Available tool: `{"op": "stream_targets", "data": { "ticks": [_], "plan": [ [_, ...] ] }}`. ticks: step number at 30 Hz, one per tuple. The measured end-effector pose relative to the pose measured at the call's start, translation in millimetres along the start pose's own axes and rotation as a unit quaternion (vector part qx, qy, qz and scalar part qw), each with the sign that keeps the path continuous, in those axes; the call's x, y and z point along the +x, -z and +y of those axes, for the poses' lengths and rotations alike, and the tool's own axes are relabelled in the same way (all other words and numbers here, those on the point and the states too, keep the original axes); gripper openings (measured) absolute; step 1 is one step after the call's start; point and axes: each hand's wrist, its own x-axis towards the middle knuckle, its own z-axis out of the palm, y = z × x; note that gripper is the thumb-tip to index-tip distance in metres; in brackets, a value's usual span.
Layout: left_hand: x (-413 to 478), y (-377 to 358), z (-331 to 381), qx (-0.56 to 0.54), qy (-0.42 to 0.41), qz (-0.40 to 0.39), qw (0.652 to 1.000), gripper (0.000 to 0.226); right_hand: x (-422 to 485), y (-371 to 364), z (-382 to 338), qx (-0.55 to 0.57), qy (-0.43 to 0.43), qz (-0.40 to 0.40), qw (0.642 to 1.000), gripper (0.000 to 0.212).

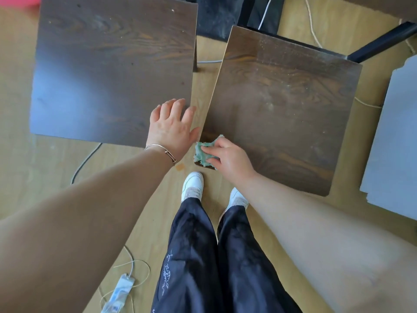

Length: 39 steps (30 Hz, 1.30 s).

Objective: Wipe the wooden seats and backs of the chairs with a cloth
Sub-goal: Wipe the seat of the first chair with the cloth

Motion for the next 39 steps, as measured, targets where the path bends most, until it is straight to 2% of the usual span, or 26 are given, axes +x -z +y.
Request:
{"op": "stream_targets", "data": {
  "ticks": [5, 8, 12, 18, 23, 27, 33, 39],
  "plan": [
    [-19, 0, 4, 0.000, 0.006, -0.013, 1.000, 0.050, -36, -27, 4, -0.051, 0.043, -0.038, 0.997, 0.025],
    [-26, 1, 6, 0.002, 0.006, -0.010, 1.000, 0.050, -59, -32, 8, -0.084, 0.103, -0.075, 0.988, 0.018],
    [-20, 5, 9, 0.006, 0.012, -0.008, 1.000, 0.049, -62, 3, 6, -0.014, 0.043, -0.002, 0.999, 0.032],
    [23, 17, 23, 0.006, 0.014, 0.003, 1.000, 0.050, 12, 93, 28, -0.033, -0.024, 0.145, 0.989, 0.033],
    [75, 31, 39, 0.002, 0.005, 0.020, 1.000, 0.052, 89, 157, 49, -0.043, -0.089, 0.205, 0.974, 0.034],
    [109, 36, 45, -0.006, 0.003, 0.033, 0.999, 0.053, 144, 187, 63, -0.052, -0.104, 0.208, 0.971, 0.034],
    [130, 34, 46, -0.001, -0.003, 0.034, 0.999, 0.053, 194, 196, 67, -0.114, -0.092, 0.151, 0.978, 0.033],
    [121, 21, 38, -0.001, -0.005, 0.008, 1.000, 0.052, 182, 174, 77, -0.046, -0.129, 0.171, 0.976, 0.029]
  ]
}}
